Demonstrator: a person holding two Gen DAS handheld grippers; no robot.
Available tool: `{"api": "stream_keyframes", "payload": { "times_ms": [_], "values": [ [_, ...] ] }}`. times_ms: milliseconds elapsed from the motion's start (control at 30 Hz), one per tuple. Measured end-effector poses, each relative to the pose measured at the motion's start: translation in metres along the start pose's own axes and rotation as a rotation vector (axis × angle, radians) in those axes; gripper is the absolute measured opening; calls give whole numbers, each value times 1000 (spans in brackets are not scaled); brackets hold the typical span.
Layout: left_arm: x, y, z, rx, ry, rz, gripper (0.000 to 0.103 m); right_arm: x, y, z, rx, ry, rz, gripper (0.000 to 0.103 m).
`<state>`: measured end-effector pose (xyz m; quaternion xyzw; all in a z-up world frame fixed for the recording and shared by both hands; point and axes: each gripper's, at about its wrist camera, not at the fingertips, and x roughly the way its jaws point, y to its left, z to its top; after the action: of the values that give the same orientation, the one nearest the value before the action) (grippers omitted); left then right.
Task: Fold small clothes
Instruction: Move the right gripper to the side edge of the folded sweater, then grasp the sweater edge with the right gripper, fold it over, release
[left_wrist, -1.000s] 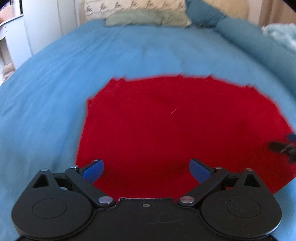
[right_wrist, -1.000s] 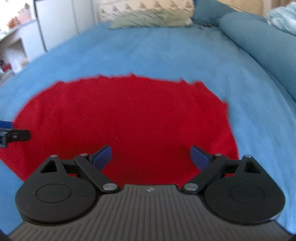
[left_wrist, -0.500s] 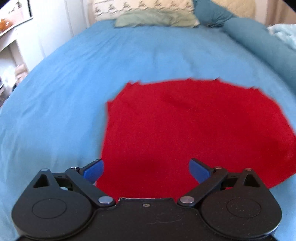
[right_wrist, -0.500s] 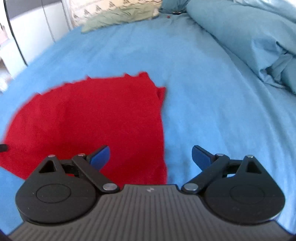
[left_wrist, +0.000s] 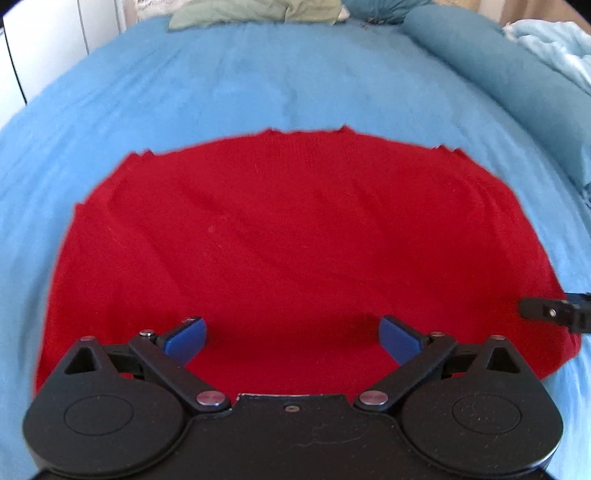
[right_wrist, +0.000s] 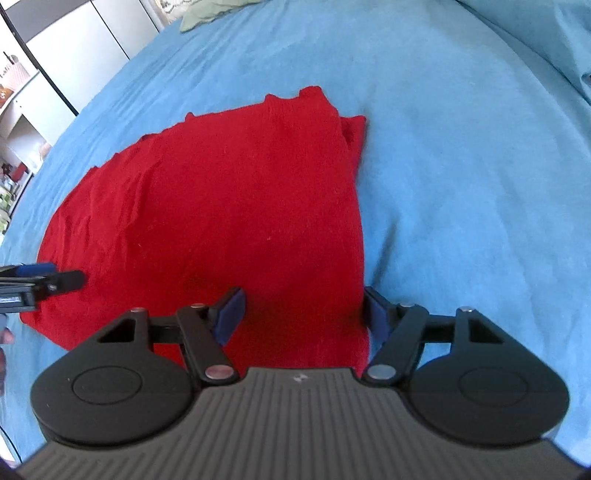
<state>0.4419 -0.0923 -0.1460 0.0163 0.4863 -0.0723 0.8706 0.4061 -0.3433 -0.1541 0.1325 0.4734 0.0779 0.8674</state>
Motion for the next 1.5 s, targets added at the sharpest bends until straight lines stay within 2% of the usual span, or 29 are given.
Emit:
{"api": "stream_keyframes", "payload": {
  "times_ms": [100, 233, 367, 500, 533, 600, 667, 733, 800, 933, 1033, 1100, 1167, 1233, 1300, 1367, 1433, 1500],
  "values": [
    [10, -3, 1, -20, 18, 21, 102, 0, 0, -1, -9, -10, 1, 82],
    [11, 0, 2, -23, 16, 46, 103, -3, -1, -2, -2, -17, -7, 72],
    [18, 6, 0, -26, 36, 63, 103, -1, 0, -1, 5, -18, -19, 67],
    [27, -4, 0, 41, 42, 105, 103, -1, 4, 1, 26, -11, -21, 50],
    [28, -4, 1, 36, 43, 105, 103, -1, 5, 3, 32, -8, -21, 42],
    [28, -1, 2, 20, 51, 93, 103, -3, 10, 7, 56, 4, -28, 33],
    [26, 3, 5, 20, 67, 73, 103, -10, 18, 17, 94, 17, -51, 30],
    [19, 11, 9, 9, 84, 35, 103, -29, 36, 33, 102, -11, -54, 29],
    [1, 27, 11, -6, 66, 19, 101, -50, 68, 53, 49, -47, -51, 28],
    [-41, 83, 6, -38, 39, 34, 101, -79, 167, 90, -120, -109, 28, 26],
    [-66, 129, -6, -59, 33, 55, 101, -63, 257, 94, -275, -71, 124, 26],
    [-77, 158, -19, -74, 30, 78, 101, -34, 315, 79, -399, -27, 164, 25],
    [-82, 182, -35, -86, 34, 94, 101, 8, 360, 55, -487, 53, 194, 25],
    [-83, 199, -51, -90, 42, 104, 101, 53, 389, 26, -569, 140, 161, 25],
    [-83, 211, -64, -96, 57, 95, 101, 79, 398, 11, -568, 190, 121, 26],
    [-84, 217, -73, -101, 56, 74, 101, 80, 399, 7, -555, 168, 117, 32],
    [-88, 217, -75, -97, 46, 54, 101, 68, 398, 12, -558, 136, 138, 60],
    [-95, 214, -71, -96, 28, 37, 101, 40, 390, 23, -553, 63, 186, 73]
  ]
}}
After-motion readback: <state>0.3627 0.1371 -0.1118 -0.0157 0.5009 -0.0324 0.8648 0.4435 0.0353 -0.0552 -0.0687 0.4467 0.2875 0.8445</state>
